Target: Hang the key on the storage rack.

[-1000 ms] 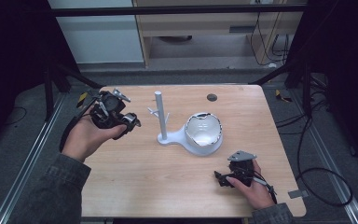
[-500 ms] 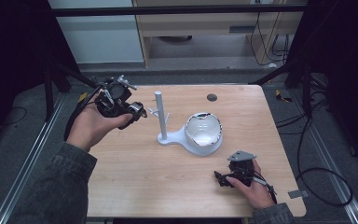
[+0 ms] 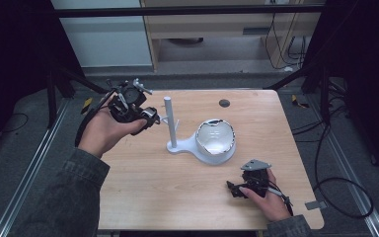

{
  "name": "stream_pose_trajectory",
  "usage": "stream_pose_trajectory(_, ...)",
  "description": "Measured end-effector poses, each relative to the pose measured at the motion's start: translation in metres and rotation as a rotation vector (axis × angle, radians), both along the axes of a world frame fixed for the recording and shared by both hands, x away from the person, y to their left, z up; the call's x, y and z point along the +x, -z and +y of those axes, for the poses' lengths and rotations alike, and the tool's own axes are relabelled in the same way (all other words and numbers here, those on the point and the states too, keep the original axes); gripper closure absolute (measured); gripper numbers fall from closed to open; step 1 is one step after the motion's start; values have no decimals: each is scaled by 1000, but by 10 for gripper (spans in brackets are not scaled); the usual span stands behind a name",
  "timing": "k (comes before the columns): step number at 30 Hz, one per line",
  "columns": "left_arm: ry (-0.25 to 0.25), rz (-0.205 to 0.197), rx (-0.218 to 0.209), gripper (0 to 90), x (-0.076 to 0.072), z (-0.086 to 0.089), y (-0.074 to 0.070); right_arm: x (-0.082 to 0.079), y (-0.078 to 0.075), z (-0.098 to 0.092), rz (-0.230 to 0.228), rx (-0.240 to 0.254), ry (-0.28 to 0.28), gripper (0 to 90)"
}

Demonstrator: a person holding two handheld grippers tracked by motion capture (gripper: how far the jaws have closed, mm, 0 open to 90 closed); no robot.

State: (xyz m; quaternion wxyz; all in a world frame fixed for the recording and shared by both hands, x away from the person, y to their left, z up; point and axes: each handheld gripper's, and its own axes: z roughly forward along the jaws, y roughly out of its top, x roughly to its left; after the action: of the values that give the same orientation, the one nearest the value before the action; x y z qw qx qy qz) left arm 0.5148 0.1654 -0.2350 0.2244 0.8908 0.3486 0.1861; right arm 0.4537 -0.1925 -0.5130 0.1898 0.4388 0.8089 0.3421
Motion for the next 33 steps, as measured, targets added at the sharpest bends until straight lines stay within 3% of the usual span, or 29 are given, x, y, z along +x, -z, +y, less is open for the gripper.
stream_pose_trajectory(20, 9, -7, 3, 487, 0, -5, -2, 0, 0, 0, 0, 0, 0, 6)
stream_pose_trajectory(33, -5, -10, 11, 486, 13, -11, 3, 0, 0, 0, 0, 0, 0, 6)
